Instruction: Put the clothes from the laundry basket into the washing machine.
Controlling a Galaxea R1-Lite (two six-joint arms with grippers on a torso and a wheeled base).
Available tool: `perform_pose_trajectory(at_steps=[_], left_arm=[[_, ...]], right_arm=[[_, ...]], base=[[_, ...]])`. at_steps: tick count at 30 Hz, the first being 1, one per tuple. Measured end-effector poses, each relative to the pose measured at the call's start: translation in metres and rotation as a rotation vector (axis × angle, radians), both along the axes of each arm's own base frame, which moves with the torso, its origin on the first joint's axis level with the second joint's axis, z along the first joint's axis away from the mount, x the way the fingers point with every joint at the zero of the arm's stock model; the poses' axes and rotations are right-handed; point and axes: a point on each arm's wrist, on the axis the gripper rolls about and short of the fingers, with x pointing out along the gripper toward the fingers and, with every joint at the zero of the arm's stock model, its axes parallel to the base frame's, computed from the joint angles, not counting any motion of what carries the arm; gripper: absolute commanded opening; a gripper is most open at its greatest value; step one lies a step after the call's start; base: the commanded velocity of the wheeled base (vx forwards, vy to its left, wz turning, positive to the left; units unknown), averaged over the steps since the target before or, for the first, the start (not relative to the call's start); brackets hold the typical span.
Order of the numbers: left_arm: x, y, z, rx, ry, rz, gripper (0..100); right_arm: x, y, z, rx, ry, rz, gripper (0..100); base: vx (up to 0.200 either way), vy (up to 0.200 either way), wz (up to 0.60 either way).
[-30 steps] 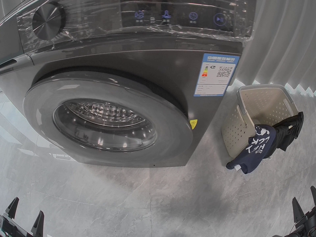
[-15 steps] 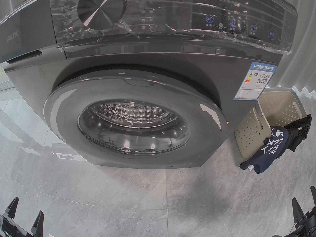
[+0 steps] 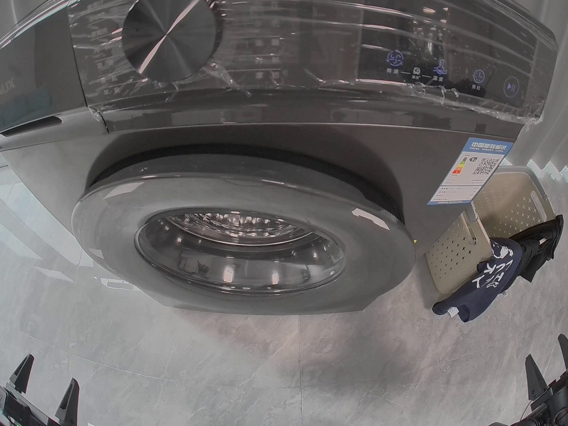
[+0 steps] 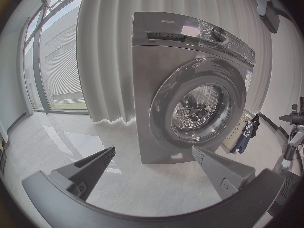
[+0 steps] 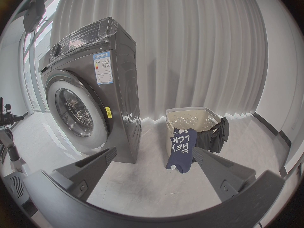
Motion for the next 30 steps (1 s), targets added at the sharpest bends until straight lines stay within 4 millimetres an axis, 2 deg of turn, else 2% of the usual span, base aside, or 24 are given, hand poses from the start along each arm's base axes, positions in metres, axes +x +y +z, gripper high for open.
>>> perform_pose_trajectory(at_steps=[11, 30], left_arm=[[0.0, 0.0, 0.0, 0.0, 0.0, 0.0, 100], [0.0, 0.0, 0.0, 0.0, 0.0, 0.0, 100]], right_arm=[[0.0, 0.0, 0.0, -0.001, 0.0, 0.001, 100], [-0.0005, 0.0002, 0.0029, 0.011, -0.019, 0.015, 100]], base=[[0.0, 0.2, 0.0], [0.0, 0.0, 0.0]])
